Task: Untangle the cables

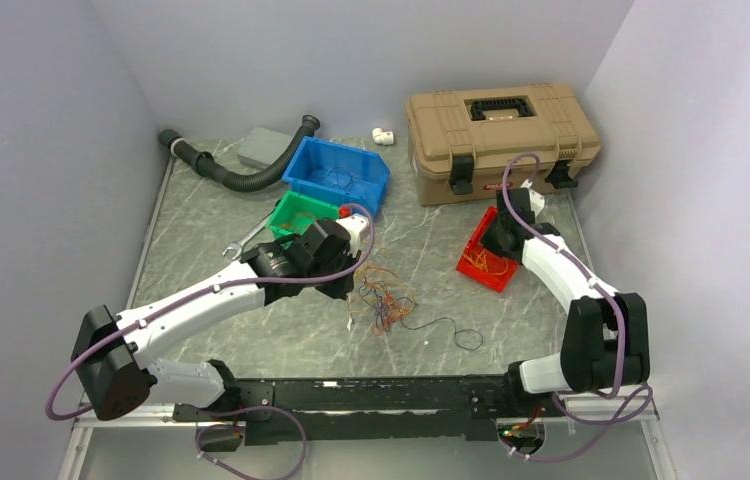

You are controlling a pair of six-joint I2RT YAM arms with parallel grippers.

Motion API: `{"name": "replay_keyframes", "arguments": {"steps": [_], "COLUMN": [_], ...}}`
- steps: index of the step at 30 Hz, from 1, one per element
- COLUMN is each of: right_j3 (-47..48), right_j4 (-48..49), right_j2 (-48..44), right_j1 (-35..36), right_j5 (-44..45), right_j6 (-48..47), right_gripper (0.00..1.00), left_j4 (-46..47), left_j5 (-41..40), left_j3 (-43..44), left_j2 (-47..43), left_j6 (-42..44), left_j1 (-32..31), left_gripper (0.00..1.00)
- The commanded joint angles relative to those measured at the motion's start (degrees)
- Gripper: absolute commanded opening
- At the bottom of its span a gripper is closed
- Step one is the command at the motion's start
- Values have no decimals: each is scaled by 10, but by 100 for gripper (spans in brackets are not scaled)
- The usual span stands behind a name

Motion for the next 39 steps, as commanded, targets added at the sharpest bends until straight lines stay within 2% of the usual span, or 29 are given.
{"name": "replay_keyframes", "arguments": {"steps": [1,8,12,17,23,26,29,32,39], "right_j3": [19,23,52,48,55,40,-6,-56,-144], "right_j4": [17,79,71,51,-5,-2,64,142,321], "right_j2": [4,67,119,42,-68,-115,-155,-169,-144], "right_j1": [-20,-49,-49,-49,-23,25,99,162,287], "right_j5": [53,60,31,24,-36,-83,-210,-297,-336], "right_j6": [-13,-49,-58,-79,-144,-177,-211,-212,-187], "right_gripper": [0,0,2,39,72,75,75,74,72], "left_j4": [1,3,0,-3,1,-2,0,-3,-2], "left_j5": [0,7,7,1,11,8,7,2,10], "left_j3": [12,16,19,17,18,21,24,28,34], "left_j2": [-17,-13,-13,-20,-18,-15,-17,-21,-34], "left_j6": [6,6,6,6,9,14,23,27,25], "left_j1": [3,4,4,4,5,5,6,8,13], "left_gripper": [0,0,0,0,1,1,1,1,1]}}
